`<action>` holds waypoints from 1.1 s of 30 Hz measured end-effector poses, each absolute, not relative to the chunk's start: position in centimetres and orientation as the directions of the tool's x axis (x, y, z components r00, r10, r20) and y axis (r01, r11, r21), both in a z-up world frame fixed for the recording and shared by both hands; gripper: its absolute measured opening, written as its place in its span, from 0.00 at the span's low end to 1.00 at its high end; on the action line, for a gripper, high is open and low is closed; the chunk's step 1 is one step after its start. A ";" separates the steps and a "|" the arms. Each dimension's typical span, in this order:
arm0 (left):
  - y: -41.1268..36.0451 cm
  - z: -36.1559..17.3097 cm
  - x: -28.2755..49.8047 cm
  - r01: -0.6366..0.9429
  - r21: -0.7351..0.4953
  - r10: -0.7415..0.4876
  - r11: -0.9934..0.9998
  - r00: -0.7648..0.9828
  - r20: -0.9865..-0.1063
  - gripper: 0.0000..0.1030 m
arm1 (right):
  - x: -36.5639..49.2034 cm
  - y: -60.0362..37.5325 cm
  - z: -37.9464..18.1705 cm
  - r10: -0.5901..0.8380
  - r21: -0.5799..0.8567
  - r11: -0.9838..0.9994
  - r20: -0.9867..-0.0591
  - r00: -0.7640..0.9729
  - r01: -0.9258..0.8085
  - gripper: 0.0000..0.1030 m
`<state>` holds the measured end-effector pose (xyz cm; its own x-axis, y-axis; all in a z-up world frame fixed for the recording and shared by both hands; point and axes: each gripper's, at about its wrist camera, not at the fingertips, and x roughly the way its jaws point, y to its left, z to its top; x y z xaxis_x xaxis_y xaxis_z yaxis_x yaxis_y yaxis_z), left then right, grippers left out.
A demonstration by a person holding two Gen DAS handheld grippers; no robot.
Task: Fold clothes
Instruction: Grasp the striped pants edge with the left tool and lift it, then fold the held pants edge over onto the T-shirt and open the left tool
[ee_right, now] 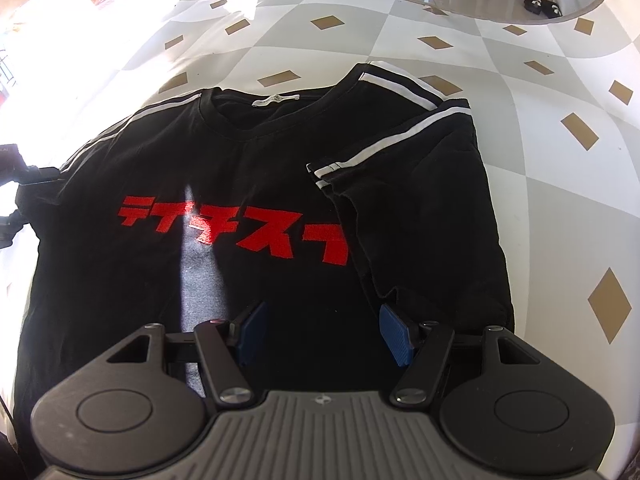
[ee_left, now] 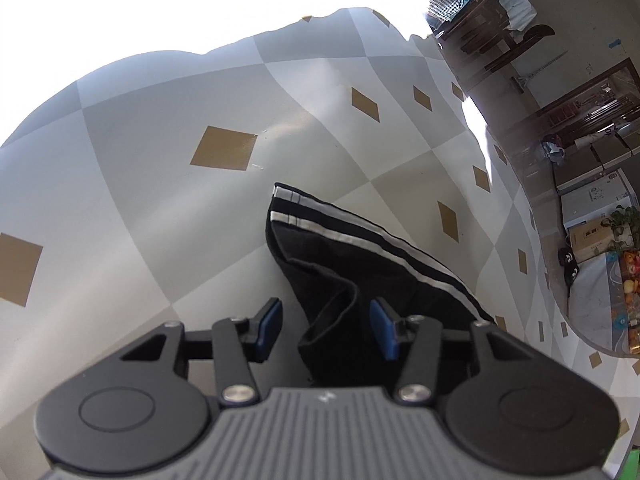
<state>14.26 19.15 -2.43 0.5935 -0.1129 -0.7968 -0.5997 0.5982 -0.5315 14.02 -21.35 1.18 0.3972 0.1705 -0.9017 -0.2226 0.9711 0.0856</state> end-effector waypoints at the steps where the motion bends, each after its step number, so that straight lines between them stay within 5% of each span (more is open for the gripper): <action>1: 19.4 -2.6 14.2 -0.610 -0.531 -0.108 0.589 0.592 -0.799 0.48 | 14.0 -21.3 1.2 0.169 0.083 0.971 -0.902 0.398 -0.225 0.60; 7: 19.5 -2.6 14.6 -0.606 -0.523 -0.086 0.600 0.601 -0.795 0.46 | 13.9 -21.2 1.1 0.165 0.073 0.969 -0.901 0.402 -0.236 0.60; 11: 19.4 -2.9 15.1 -0.599 -0.538 -0.098 0.593 0.609 -0.787 0.27 | 13.9 -21.3 1.1 0.169 0.073 0.967 -0.899 0.404 -0.242 0.60; 16: 19.0 -2.5 15.7 -0.563 -0.570 -0.118 0.598 0.642 -0.758 0.15 | 13.8 -21.4 1.1 0.173 0.074 0.966 -0.898 0.404 -0.249 0.60; 21: 15.8 0.6 16.8 -0.354 -0.579 -0.182 0.734 0.719 -0.670 0.15 | 13.8 -21.4 1.1 0.176 0.078 0.965 -0.898 0.403 -0.249 0.60; 27: 7.9 3.0 17.1 0.005 -0.439 -0.323 0.898 0.685 -0.653 0.19 | 13.9 -21.3 1.1 0.169 0.068 0.965 -0.899 0.403 -0.253 0.60; 33: 6.6 3.1 16.5 0.029 -0.467 -0.368 0.884 0.658 -0.657 0.37 | 13.9 -21.4 1.2 0.173 0.073 0.965 -0.900 0.400 -0.253 0.60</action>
